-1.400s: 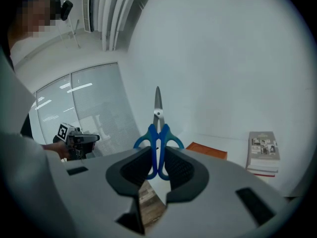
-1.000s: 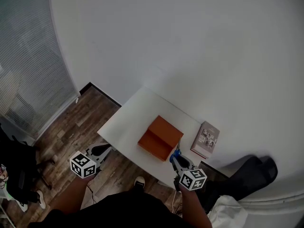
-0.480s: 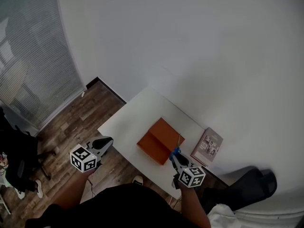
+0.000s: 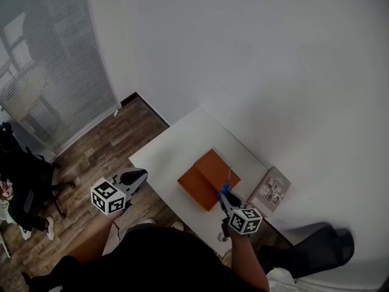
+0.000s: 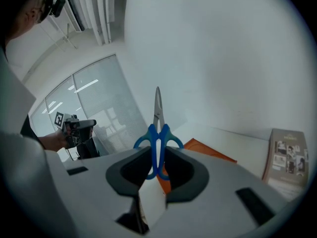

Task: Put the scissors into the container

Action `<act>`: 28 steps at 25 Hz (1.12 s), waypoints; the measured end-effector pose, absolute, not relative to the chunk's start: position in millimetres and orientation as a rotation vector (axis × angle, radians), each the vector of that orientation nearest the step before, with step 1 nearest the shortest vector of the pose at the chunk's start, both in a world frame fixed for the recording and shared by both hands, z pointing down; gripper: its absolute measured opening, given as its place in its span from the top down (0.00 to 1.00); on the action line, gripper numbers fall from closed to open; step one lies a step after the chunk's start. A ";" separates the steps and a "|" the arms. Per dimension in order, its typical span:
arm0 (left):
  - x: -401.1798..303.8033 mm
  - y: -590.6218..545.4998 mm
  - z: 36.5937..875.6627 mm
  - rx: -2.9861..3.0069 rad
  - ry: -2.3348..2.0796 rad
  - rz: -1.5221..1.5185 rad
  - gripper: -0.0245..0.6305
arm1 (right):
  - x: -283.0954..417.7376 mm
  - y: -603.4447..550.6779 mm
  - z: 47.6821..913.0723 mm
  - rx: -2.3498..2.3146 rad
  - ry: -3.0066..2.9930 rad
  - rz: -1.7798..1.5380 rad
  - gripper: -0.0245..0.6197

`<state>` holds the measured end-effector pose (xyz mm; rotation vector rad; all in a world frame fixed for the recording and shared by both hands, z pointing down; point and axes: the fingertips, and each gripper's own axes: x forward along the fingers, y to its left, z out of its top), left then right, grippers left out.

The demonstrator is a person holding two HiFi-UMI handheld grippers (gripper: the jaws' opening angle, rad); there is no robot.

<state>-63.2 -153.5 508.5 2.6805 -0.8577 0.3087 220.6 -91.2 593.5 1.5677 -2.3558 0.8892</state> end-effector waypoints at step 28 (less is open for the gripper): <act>-63.8 -213.6 530.7 2.654 -0.783 0.279 0.93 | 203.3 -110.5 712.0 1.362 -2.065 0.945 0.83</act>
